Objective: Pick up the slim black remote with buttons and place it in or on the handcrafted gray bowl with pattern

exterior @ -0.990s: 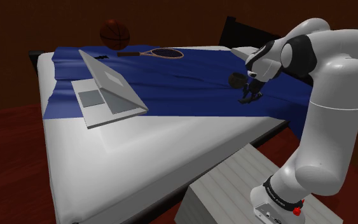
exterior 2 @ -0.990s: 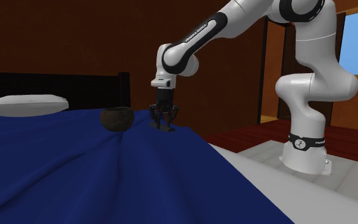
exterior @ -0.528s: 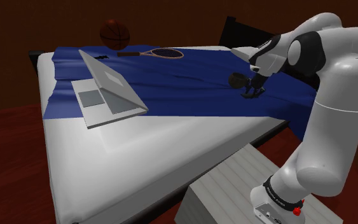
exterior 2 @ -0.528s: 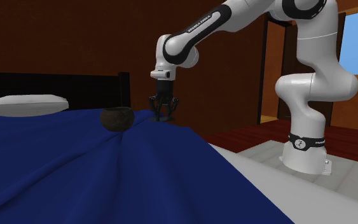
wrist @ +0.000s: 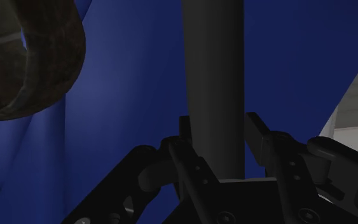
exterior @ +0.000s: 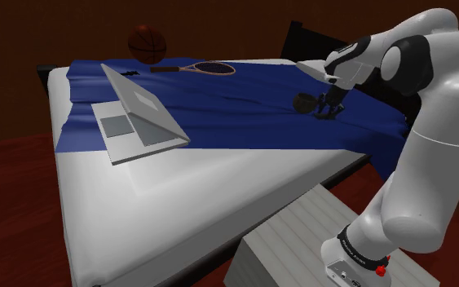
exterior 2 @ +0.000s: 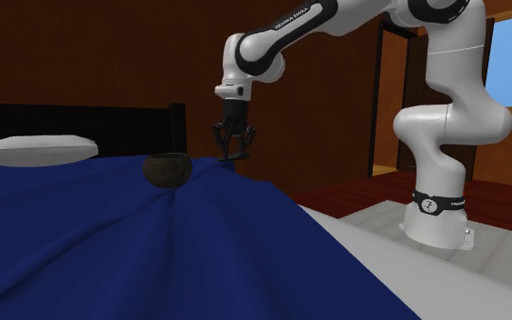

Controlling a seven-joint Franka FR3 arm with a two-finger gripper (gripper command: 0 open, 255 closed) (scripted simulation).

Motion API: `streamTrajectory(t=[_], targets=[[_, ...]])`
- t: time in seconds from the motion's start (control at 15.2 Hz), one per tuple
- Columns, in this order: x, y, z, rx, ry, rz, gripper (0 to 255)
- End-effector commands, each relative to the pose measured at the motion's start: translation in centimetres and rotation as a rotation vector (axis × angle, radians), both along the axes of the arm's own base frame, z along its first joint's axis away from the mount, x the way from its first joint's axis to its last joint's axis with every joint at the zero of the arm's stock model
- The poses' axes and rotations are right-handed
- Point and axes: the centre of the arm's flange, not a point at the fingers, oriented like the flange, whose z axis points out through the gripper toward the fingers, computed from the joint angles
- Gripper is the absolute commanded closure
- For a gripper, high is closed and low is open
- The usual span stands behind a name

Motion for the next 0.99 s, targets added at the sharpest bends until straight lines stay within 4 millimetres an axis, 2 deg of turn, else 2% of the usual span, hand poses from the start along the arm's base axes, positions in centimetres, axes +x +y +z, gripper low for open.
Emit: streamTrajectory(t=[0.0, 0.92], targets=[[0.0, 0.0, 1.1, 0.000, 0.000, 0.000, 255], [0.0, 0.0, 8.5, 0.000, 0.000, 0.000, 255]])
